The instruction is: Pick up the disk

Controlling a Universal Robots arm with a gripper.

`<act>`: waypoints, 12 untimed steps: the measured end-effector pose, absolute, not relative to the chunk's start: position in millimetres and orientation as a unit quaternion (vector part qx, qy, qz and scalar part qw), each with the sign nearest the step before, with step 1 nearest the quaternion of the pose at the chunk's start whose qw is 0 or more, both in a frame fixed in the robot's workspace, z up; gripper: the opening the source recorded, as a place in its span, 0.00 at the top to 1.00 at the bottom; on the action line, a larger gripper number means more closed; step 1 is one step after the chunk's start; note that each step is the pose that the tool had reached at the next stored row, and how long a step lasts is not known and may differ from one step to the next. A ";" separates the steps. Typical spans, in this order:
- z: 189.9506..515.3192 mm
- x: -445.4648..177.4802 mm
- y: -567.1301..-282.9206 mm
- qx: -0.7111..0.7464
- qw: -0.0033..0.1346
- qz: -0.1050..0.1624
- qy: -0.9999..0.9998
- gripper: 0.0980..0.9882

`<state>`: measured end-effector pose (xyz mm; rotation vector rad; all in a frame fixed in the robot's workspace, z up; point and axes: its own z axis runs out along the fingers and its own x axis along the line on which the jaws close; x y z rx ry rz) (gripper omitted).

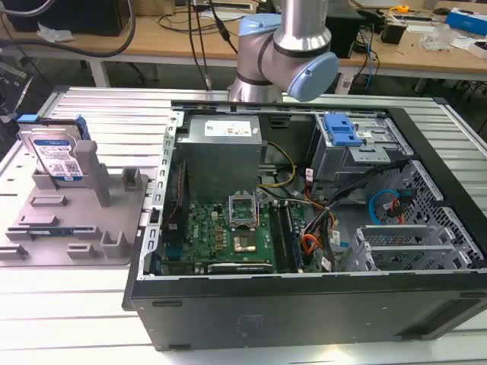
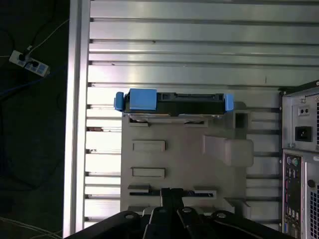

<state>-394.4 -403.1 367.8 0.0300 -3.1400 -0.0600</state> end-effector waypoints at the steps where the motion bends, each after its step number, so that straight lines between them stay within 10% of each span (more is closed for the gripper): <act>1: 367.8 -394.4 -403.1 0.010 0.000 -0.019 -1.000 0.99; 12: 367.7 -394.4 -403.1 0.014 0.000 -0.019 -1.000 0.99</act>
